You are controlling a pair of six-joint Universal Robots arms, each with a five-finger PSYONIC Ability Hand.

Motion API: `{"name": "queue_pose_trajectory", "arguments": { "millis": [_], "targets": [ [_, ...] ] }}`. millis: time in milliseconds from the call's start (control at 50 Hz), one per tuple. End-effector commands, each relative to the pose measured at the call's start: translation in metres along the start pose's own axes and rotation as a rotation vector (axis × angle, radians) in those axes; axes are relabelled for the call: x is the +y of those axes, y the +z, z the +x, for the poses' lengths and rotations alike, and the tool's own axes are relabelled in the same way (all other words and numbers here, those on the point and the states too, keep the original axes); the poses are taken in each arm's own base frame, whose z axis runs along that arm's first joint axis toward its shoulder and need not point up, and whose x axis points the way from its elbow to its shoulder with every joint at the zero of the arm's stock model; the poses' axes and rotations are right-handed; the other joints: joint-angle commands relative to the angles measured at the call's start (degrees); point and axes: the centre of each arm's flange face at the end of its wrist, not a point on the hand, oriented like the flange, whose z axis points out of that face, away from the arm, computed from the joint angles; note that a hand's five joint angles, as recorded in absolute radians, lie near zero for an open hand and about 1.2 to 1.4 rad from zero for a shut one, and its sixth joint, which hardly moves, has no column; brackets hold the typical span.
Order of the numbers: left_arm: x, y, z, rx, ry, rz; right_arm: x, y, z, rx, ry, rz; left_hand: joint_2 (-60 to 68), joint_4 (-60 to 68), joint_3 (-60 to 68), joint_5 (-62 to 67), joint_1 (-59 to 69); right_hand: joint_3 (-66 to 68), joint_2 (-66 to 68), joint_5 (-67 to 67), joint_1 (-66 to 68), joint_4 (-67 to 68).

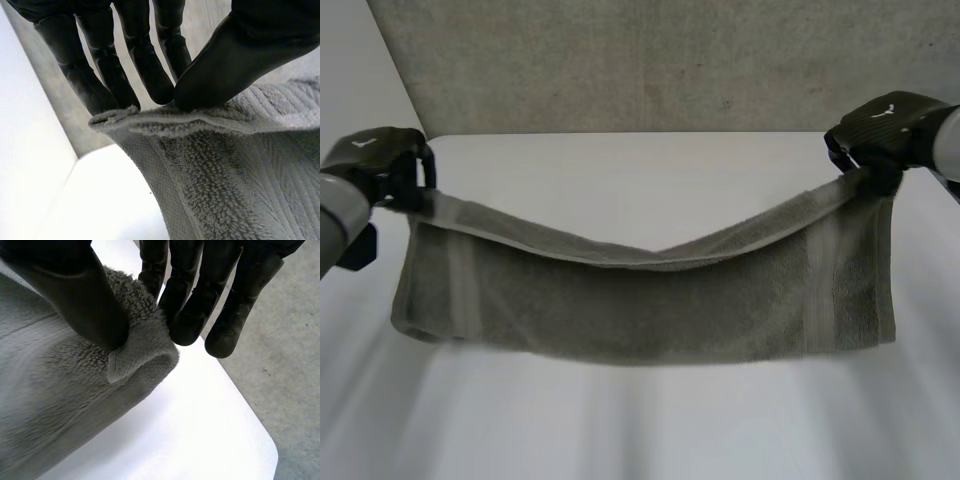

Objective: Fold the towel.

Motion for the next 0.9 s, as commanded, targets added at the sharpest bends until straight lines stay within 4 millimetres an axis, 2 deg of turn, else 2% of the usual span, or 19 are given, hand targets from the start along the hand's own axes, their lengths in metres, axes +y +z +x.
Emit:
{"name": "queue_pose_trajectory", "arguments": {
  "millis": [20, 40, 80, 140, 180, 260, 360, 400, 460, 500, 520, 560, 580, 620, 660, 680, 720, 820, 900],
  "targets": [
    [-0.056, 0.036, 0.013, 0.033, 0.008, 0.165, -0.029, 0.043, 0.04, 0.253, 0.01, 0.21, -6.4, -6.8, -8.6, -14.8, -1.2, 4.2, 4.0, 6.2, 10.2, 3.7],
    [-0.056, 0.036, 0.013, 0.033, 0.008, 0.166, -0.03, 0.043, 0.04, 0.254, 0.01, 0.211, -6.4, -6.8, -8.6, -14.8, -1.2, 4.2, 4.0, 6.2, 10.2, 3.7],
    [-0.11, 0.031, 0.011, 0.021, -0.032, 0.343, -0.078, 0.03, 0.065, 0.43, 0.047, 0.464, -6.4, -6.8, -8.6, -14.8, -1.2, 4.2, 4.0, 6.2, 10.2, 3.7],
    [-0.135, 0.026, 0.008, 0.008, -0.077, 0.432, -0.095, 0.022, 0.073, 0.471, 0.106, 0.572, -6.4, -6.8, -8.6, -14.8, -1.2, 4.2, 4.0, 6.2, 10.2, 3.7],
    [-0.173, 0.011, 0.003, -0.008, -0.177, 0.577, -0.112, 0.002, 0.086, 0.482, 0.232, 0.717, -6.4, -6.8, -8.6, -14.8, -1.2, 4.2, 4.0, 6.2, 10.2, 3.7],
    [-0.179, 0.005, 0.001, -0.007, -0.238, 0.606, -0.119, -0.018, 0.086, 0.423, 0.319, 0.762, -6.4, -6.8, -8.6, -14.8, -1.2, 4.2, 4.0, 6.2, 10.2, 3.7],
    [-0.14, 0.016, 0.003, -0.013, -0.252, 0.479, -0.09, -0.001, 0.061, 0.276, 0.319, 0.641, -6.4, -6.8, -8.6, -14.8, -1.2, 4.2, 4.0, 6.2, 10.2, 3.7],
    [-0.103, 0.027, 0.002, -0.022, -0.255, 0.383, -0.064, 0.015, 0.038, 0.198, 0.284, 0.534, -6.4, -6.8, -8.6, -14.8, -1.2, 4.2, 4.0, 6.2, 10.2, 3.7],
    [-0.085, 0.032, 0.001, -0.029, -0.255, 0.351, -0.037, 0.028, 0.019, 0.161, 0.227, 0.429, -6.4, -6.8, -8.6, -14.8, -1.2, 4.2, 4.0, 6.2, 10.2, 3.7],
    [-0.046, 0.038, 0.001, -0.035, -0.256, 0.277, -0.024, 0.033, 0.01, 0.144, 0.198, 0.379, -6.4, -6.8, -8.6, -14.8, -1.2, 4.2, 4.0, 6.2, 10.2, 3.7],
    [-0.046, 0.038, 0.001, -0.035, -0.256, 0.277, -0.024, 0.034, 0.01, 0.144, 0.198, 0.378, -6.4, -6.8, -8.6, -14.8, -1.2, 4.2, 4.0, 6.2, 10.2, 3.7],
    [-0.004, 0.043, 0.005, -0.016, -0.255, 0.188, 0.002, 0.043, -0.007, 0.106, 0.164, 0.287, -6.4, -6.8, -8.6, -14.8, -1.2, 4.2, 4.0, 6.2, 10.2, 3.7],
    [-0.003, 0.043, 0.005, -0.016, -0.255, 0.188, 0.003, 0.043, -0.007, 0.105, 0.164, 0.287, -6.4, -6.8, -8.6, -14.8, -1.2, 4.2, 4.0, 6.2, 10.2, 3.7],
    [0.017, 0.044, 0.008, -0.004, -0.252, 0.14, 0.03, 0.052, -0.024, 0.056, 0.177, 0.203, -6.4, -6.8, -8.6, -14.8, -1.2, 4.2, 4.0, 6.2, 10.2, 3.7],
    [0.052, 0.04, 0.011, 0.009, -0.221, 0.048, 0.047, 0.059, -0.03, 0.035, 0.198, 0.157, -6.4, -6.8, -8.6, -14.8, -1.2, 4.2, 4.0, 6.2, 10.2, 3.7],
    [0.052, 0.04, 0.011, 0.009, -0.22, 0.047, 0.047, 0.059, -0.03, 0.035, 0.198, 0.157, -6.4, -6.8, -8.6, -14.8, -1.2, 4.2, 4.0, 6.2, 10.2, 3.7],
    [0.078, 0.03, 0.014, 0.012, -0.164, -0.037, 0.078, 0.067, -0.047, -0.024, 0.233, 0.065, -6.4, -6.8, -8.6, -14.8, -1.2, 4.2, 4.0, 6.2, 10.2, 3.7],
    [0.1, 0.01, 0.006, -0.01, -0.099, -0.126, 0.097, 0.057, -0.062, -0.064, 0.256, -0.005, -6.4, -6.8, -8.6, -14.8, -1.2, 4.2, 4.0, 6.2, 10.2, 3.7],
    [0.083, -0.011, 0.001, -0.011, -0.075, -0.089, 0.092, 0.032, -0.043, -0.005, 0.232, -0.009, -6.4, -6.8, -8.6, -14.8, -1.2, 4.2, 4.0, 6.2, 10.2, 3.7]
  ]
}}
